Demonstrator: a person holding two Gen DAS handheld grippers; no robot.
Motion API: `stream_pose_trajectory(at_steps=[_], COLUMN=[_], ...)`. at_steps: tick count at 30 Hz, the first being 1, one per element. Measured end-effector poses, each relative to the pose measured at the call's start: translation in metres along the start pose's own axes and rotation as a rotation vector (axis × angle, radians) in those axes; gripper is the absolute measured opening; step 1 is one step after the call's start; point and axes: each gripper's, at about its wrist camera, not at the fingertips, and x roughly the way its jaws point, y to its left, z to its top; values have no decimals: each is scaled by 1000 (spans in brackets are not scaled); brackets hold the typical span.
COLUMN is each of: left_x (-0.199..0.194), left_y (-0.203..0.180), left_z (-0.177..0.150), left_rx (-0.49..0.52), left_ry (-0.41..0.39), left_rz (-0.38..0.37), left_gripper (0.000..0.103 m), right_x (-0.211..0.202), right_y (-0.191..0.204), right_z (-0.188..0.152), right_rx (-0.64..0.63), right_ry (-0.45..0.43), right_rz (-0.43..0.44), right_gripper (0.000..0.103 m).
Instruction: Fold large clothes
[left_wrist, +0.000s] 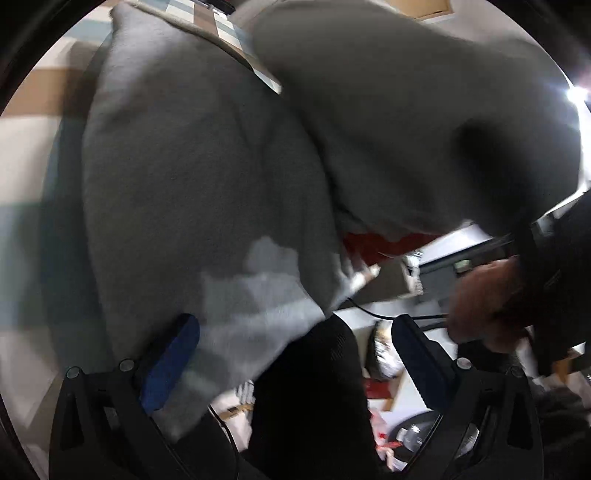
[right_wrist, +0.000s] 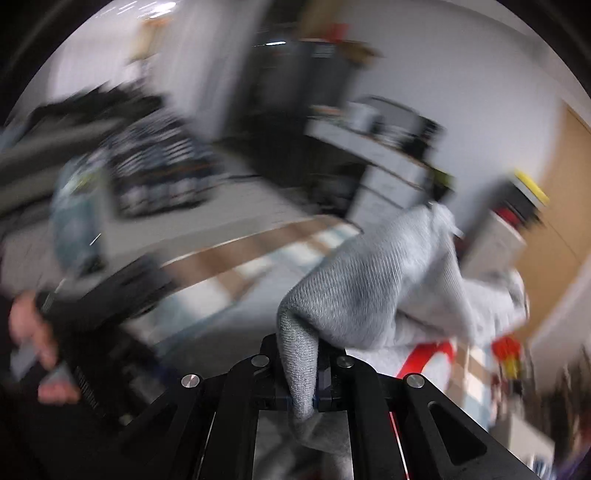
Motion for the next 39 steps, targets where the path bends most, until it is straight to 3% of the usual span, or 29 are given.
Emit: stream_pose_trajectory(at_steps=[5, 9, 13, 14, 20, 22, 25, 27, 29, 32, 34, 36, 37, 39], left_x=[-40, -63, -79, -83, -83, -69, -28, -10, 20, 48, 54, 46, 42, 37], left_y=[14, 23, 22, 18, -13, -19, -18, -8, -8, 2, 1, -5, -9, -14], left_z=[-24, -30, -22, -16, 30, 58, 92, 107, 122, 128, 136, 140, 141, 142], left_rx=[-55, -90, -125, -121, -89, -73, -118, -180, -178, -238, -261, -245, -243, -230], left_ry=[2, -41, -107, -127, -212, -196, -99, -71, 7, 85, 79, 36, 21, 1], left_rz=[-100, -80, -89, -89, -122, -95, 4, 60, 124, 135, 129, 117, 132, 103], left_gripper=[101, 101, 101, 101, 101, 101, 101, 101, 101, 101, 101, 86, 67, 10], right_x=[34, 42, 38, 35, 21, 19, 9, -6, -23, -41, -52, -58, -61, -68], right_y=[21, 18, 18, 18, 18, 10, -7, -16, -23, -28, -30, -34, -38, -44], right_z=[-22, -35, -41, -43, -54, -64, -87, -103, -119, -136, -145, -149, -150, -151], right_rx=[37, 115, 190, 207, 322, 437, 640, 737, 810, 874, 903, 921, 924, 923], right_ry=[114, 159, 160, 160, 127, 122, 66, 1, -74, -138, -174, -200, -214, -244], right_rz=[153, 232, 273, 304, 429, 525, 627, 644, 652, 666, 664, 674, 666, 667], right_gripper=[6, 14, 26, 34, 51, 59, 62, 70, 78, 80, 81, 82, 83, 85])
